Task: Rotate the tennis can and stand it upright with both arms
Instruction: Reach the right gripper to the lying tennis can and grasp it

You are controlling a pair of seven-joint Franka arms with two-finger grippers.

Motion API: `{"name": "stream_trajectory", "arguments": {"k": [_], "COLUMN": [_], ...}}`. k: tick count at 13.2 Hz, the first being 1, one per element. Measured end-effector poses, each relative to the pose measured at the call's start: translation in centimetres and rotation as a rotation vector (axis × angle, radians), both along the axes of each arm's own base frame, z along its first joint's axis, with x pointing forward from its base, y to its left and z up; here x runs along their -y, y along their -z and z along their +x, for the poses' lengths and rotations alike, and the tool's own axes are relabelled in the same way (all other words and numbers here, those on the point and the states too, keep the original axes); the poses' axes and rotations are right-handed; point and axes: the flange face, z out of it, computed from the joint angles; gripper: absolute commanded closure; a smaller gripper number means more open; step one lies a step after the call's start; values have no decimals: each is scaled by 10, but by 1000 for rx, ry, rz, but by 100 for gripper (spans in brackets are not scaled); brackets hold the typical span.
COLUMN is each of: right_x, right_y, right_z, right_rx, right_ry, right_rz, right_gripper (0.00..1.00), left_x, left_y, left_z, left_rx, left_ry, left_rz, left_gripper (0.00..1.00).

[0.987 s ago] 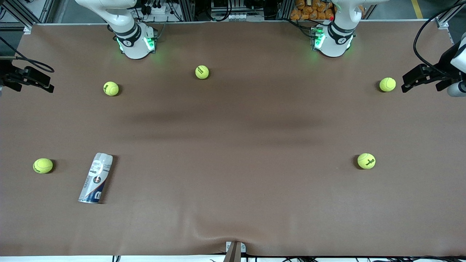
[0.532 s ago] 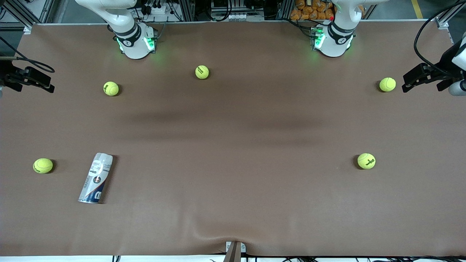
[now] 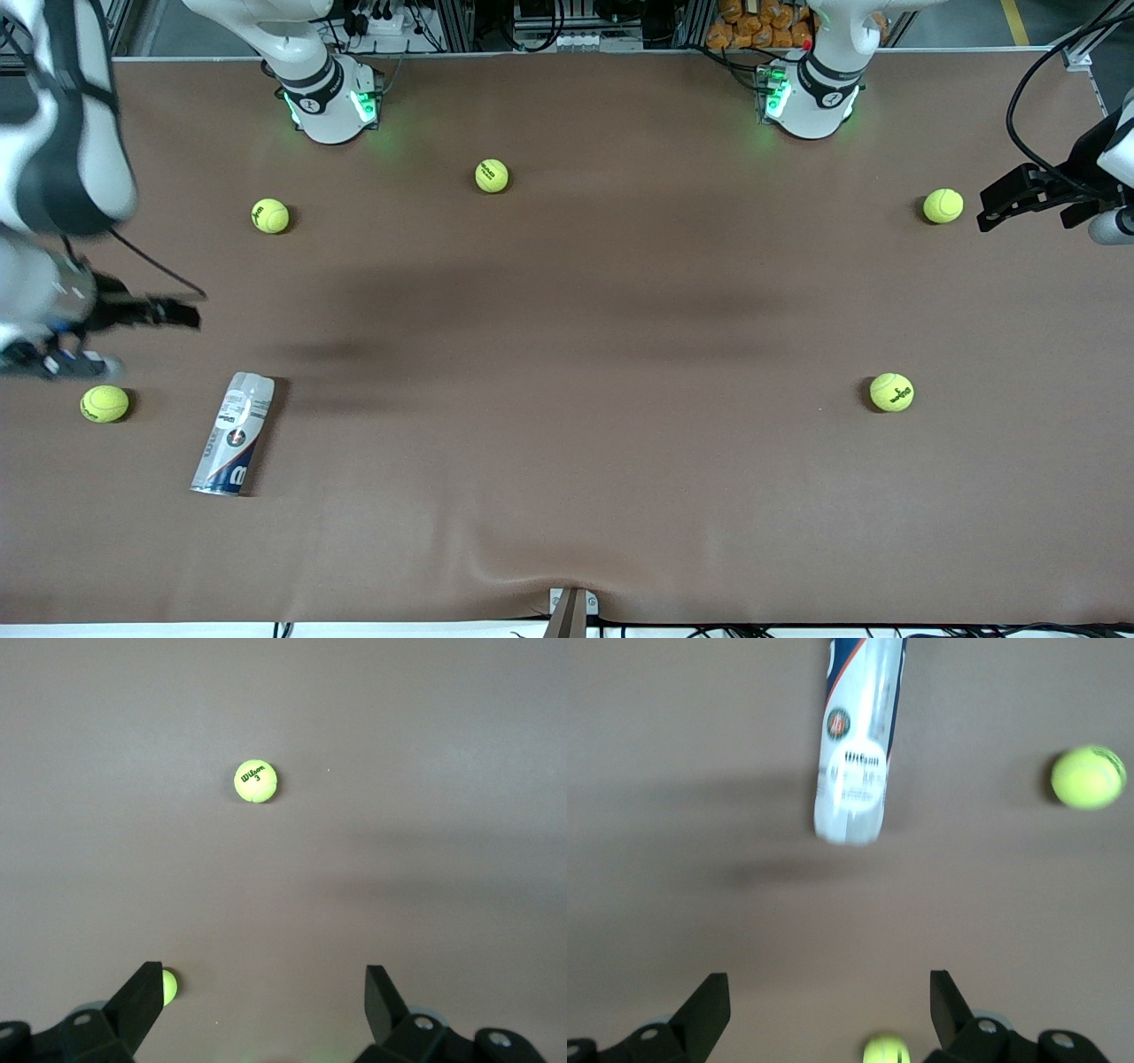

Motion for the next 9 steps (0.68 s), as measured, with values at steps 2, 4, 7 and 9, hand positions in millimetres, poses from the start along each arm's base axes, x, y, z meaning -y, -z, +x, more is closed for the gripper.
{"name": "stream_trajectory", "arguments": {"k": [2,4,7,9], "right_x": [4,5,6,17], "right_y": [52,92,154,192], "right_z": [20,32,44,50], "right_rx": [26,46,71,114], "right_ry": [-3,-5,-9,1], "right_rz": [-5,-6,-6,-10], "right_gripper": [0,0,0,0], "left_x": [0,0,1,1], "left_y": [0,1,5,7], "left_z": [0,1,3,4], "left_rx": [0,-2,-10,-14], "left_ry": [0,0,2,3], "left_rz": [0,0,0,0], "left_gripper": [0,0,0,0]}}
